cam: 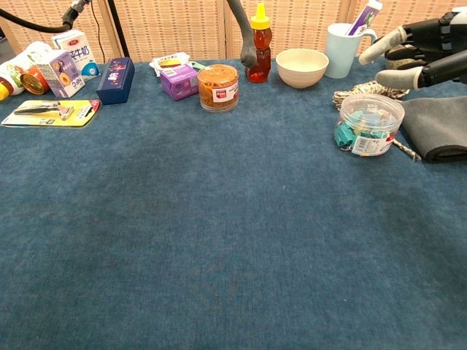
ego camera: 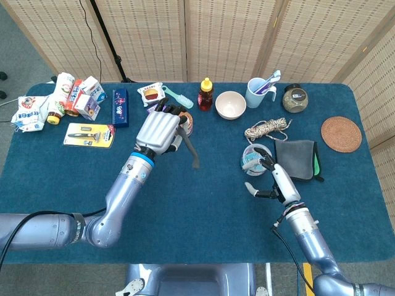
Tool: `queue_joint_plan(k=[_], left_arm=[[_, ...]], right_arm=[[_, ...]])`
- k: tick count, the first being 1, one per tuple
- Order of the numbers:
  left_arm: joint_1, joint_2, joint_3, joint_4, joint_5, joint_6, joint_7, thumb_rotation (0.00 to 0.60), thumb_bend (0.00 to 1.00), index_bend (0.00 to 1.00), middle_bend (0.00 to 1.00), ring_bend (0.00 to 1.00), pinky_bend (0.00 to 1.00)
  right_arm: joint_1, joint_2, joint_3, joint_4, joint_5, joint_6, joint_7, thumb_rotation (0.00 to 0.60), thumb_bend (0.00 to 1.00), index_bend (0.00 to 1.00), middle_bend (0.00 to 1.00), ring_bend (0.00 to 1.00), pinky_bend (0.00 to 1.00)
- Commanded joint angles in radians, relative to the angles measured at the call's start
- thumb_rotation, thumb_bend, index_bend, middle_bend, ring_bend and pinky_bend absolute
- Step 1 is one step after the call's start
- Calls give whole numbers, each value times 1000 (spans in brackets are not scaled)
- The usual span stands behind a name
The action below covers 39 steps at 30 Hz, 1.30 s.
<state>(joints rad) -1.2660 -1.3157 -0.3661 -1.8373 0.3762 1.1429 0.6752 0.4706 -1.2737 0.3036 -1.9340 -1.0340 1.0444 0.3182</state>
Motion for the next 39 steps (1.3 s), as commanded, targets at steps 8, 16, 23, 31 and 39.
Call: queue_joint_plan(k=[8, 16, 23, 31, 39], left_arm=[[-71, -74, -46, 49, -80, 43, 52, 600, 462, 745, 228, 176, 25], [-113, -131, -54, 87, -105, 65, 97, 600, 463, 746, 228, 176, 25], [-139, -174, -59, 111, -91, 89, 125, 600, 463, 746, 228, 175, 25], [-156, -213, -66, 127, -80, 121, 146, 600, 462, 746, 228, 174, 25], [-172, -256, -76, 146, -74, 141, 171, 600, 462, 746, 228, 172, 25]], right_arm=[[48, -92, 44, 33, 112, 11, -37, 600, 350, 384, 18, 0, 0], [65, -123, 60, 46, 150, 2, -43, 600, 350, 376, 17, 0, 0], [80, -138, 74, 45, 181, -9, -53, 600, 346, 375, 17, 0, 0], [96, -153, 83, 40, 215, -7, -79, 600, 339, 368, 17, 0, 0], [110, -161, 95, 31, 258, 6, -113, 600, 334, 367, 17, 0, 0]])
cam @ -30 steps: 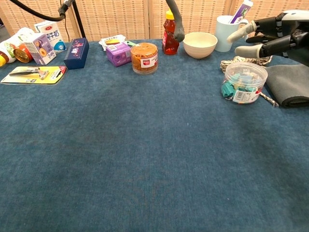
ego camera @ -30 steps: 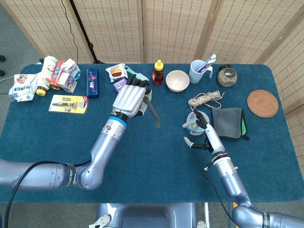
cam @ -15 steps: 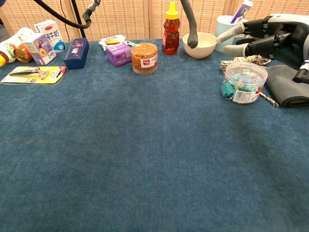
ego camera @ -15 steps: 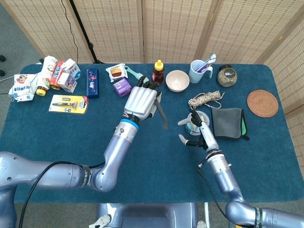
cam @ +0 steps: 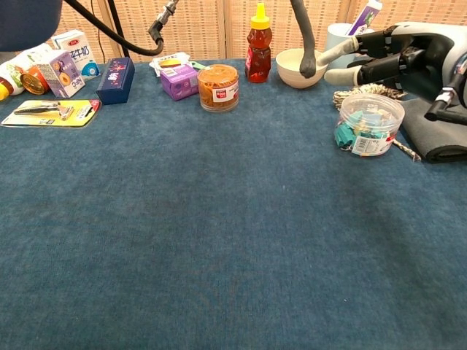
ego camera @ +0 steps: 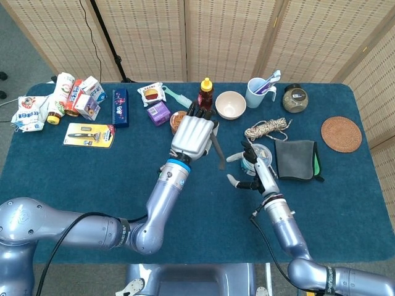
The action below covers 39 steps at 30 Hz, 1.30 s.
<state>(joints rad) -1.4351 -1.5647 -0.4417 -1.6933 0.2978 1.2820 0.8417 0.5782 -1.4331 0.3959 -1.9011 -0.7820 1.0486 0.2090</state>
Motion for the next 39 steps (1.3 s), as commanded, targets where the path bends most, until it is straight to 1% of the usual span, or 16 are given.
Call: queue_joint_plan(k=[1, 14, 19, 28, 39], left_arm=[[-4, -10, -2, 3, 6, 3, 5, 600, 462, 746, 228, 172, 25], [-23, -62, -18, 33, 32, 23, 43, 600, 463, 746, 228, 169, 25], [-26, -76, -23, 39, 44, 24, 52, 600, 462, 746, 228, 169, 25], [-17, -74, -32, 30, 51, 23, 64, 600, 463, 746, 228, 169, 25], [-5, -65, -31, 12, 56, 20, 77, 600, 463, 746, 228, 162, 25]], right_arm=[[3, -2, 4, -3, 8, 2, -5, 600, 334, 367, 17, 0, 0], [11, -11, 9, -10, 25, 1, -16, 600, 334, 369, 17, 0, 0], [12, -14, 9, -7, 28, -1, -18, 600, 334, 391, 28, 0, 0], [13, -13, 8, 1, 31, -13, -15, 600, 333, 423, 47, 0, 0], [13, -14, 8, 5, 29, -20, -11, 600, 334, 451, 74, 0, 0]])
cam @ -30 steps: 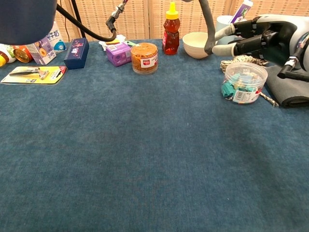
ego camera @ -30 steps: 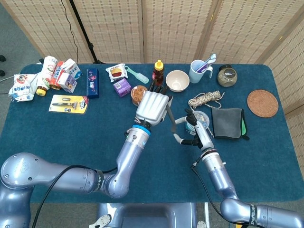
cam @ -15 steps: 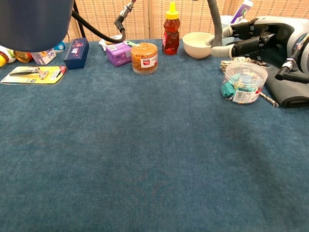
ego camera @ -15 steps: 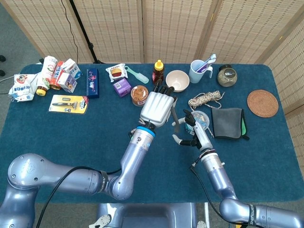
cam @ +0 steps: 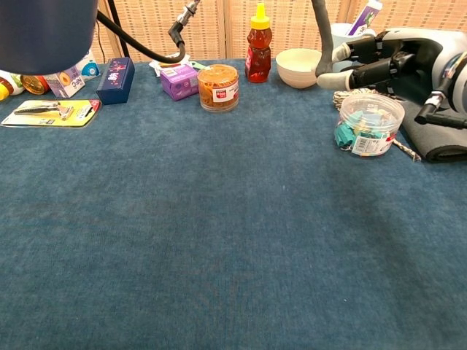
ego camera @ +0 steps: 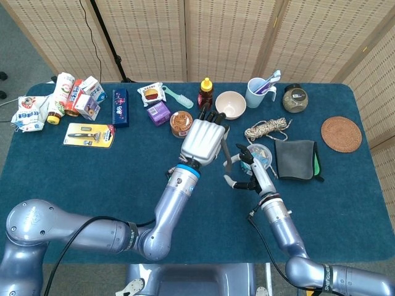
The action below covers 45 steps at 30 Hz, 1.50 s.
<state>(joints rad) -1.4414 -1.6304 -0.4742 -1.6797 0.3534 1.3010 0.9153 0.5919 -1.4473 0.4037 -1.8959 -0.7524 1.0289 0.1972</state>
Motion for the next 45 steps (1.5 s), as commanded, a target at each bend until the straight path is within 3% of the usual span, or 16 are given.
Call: queue_joint_plan(k=[1, 14, 33, 37, 45], left_arm=[[2, 2, 2, -5, -1, -1, 6, 600, 463, 746, 228, 161, 25], [15, 12, 9, -22, 2, -1, 17, 600, 463, 745, 228, 155, 25], [21, 7, 16, -27, 13, -6, 24, 600, 463, 739, 228, 149, 25], [22, 8, 15, -33, 19, -6, 23, 600, 463, 739, 228, 148, 25], [25, 13, 14, -44, 26, -5, 24, 600, 462, 739, 228, 148, 25]], right_arm=[[-1, 0, 0, 0, -1, -2, 3, 600, 334, 453, 76, 0, 0], [-5, 5, -2, 1, -6, -8, 11, 600, 334, 460, 81, 0, 0], [-2, 4, 1, 1, 1, -9, 9, 600, 334, 549, 150, 1, 0], [-3, 8, 0, 1, 3, -13, 10, 600, 417, 585, 182, 19, 0], [-3, 16, -3, -2, 6, -19, 8, 600, 484, 651, 246, 69, 0]])
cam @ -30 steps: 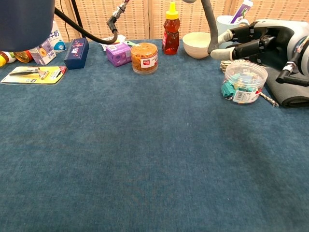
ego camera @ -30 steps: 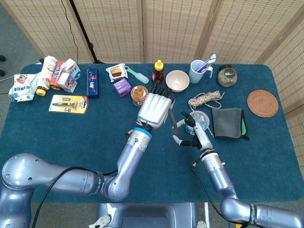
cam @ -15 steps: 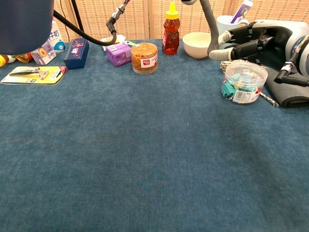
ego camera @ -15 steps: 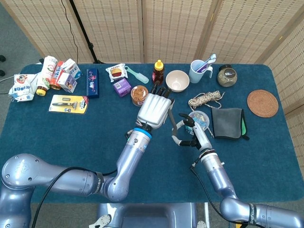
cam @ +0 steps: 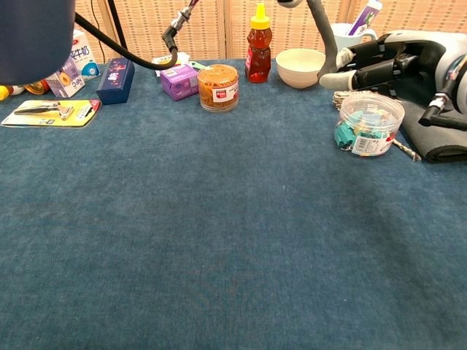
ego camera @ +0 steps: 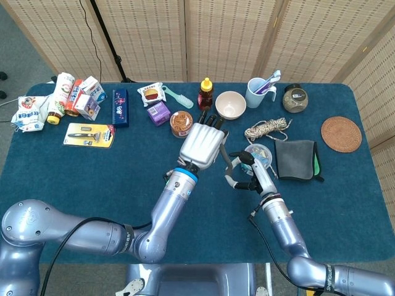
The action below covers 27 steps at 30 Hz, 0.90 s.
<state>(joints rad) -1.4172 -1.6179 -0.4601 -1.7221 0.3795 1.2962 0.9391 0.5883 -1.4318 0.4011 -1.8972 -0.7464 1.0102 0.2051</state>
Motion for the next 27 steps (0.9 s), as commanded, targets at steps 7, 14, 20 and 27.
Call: queue_joint_plan(k=[7, 14, 20, 27], left_arm=[[6, 8, -3, -10, 6, 4, -5, 600, 462, 739, 228, 148, 25], [16, 20, 0, -21, 13, 3, -12, 600, 462, 739, 228, 148, 25], [22, 26, 1, -29, 20, 4, -17, 600, 463, 739, 228, 148, 25], [41, 57, -2, -46, 29, 4, -32, 600, 462, 739, 228, 148, 25]], right_arm=[[0, 2, -4, 1, -1, 0, -3, 600, 514, 685, 281, 95, 0], [2, -1, -7, 5, -1, -1, -5, 600, 531, 707, 302, 115, 0], [2, -1, -9, 4, 0, 2, -11, 600, 541, 714, 310, 123, 0], [-6, 7, -14, 7, -4, 1, -5, 600, 543, 715, 311, 125, 0]])
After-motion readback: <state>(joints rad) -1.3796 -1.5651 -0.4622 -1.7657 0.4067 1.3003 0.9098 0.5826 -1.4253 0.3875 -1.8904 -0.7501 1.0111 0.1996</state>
